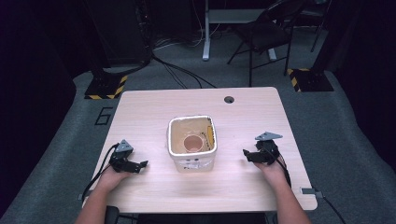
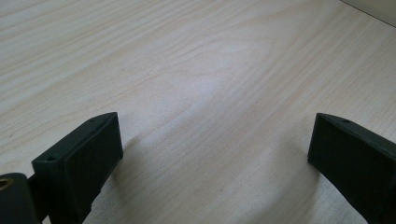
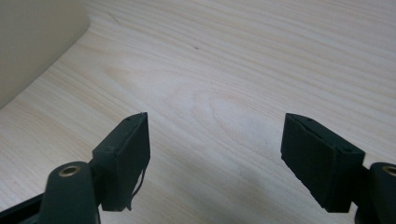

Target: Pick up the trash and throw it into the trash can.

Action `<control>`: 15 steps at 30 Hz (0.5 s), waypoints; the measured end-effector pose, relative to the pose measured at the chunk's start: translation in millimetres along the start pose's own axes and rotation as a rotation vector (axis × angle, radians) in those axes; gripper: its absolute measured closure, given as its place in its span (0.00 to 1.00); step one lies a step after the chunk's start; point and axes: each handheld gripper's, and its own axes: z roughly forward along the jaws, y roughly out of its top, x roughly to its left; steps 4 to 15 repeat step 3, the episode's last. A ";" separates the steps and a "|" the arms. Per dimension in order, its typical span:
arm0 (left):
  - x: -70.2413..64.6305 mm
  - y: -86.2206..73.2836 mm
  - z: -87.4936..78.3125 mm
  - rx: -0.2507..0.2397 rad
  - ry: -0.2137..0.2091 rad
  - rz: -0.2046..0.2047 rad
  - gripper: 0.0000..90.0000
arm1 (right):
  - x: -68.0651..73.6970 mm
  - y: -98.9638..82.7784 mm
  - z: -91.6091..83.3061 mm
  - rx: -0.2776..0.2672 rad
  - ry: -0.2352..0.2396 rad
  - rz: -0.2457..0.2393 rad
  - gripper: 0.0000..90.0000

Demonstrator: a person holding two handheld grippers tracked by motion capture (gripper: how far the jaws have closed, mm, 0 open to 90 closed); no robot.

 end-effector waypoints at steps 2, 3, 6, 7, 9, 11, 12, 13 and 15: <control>0.7 0.3 -0.1 0.005 -0.003 0.007 0.03 | -3.6 -1.3 1.7 0.006 -0.011 0.011 0.22; 0.7 0.3 -0.1 0.005 -0.003 0.007 0.03 | -3.6 -1.3 1.7 0.006 -0.011 0.011 0.22; 0.7 0.3 -0.1 0.005 -0.003 0.007 0.03 | -3.6 -1.3 1.7 0.006 -0.011 0.011 0.22; 0.7 0.3 -0.1 0.005 -0.003 0.007 0.03 | -3.6 -1.3 1.7 0.006 -0.011 0.011 0.22; 0.7 0.3 -0.1 0.005 -0.003 0.007 0.03 | -3.6 -1.3 1.7 0.006 -0.011 0.011 0.22; 0.7 0.3 -0.1 0.005 -0.003 0.007 0.03 | -3.6 -1.3 1.7 0.006 -0.011 0.011 0.22; 0.7 0.3 -0.1 0.005 -0.003 0.007 0.03 | -3.6 -1.3 1.7 0.006 -0.011 0.011 0.22; 0.7 0.3 -0.1 0.005 -0.003 0.007 0.03 | -3.6 -1.3 1.7 0.006 -0.011 0.011 0.22; 0.7 0.3 -0.1 0.005 -0.003 0.007 0.03 | -3.6 -1.3 1.7 0.006 -0.011 0.011 0.22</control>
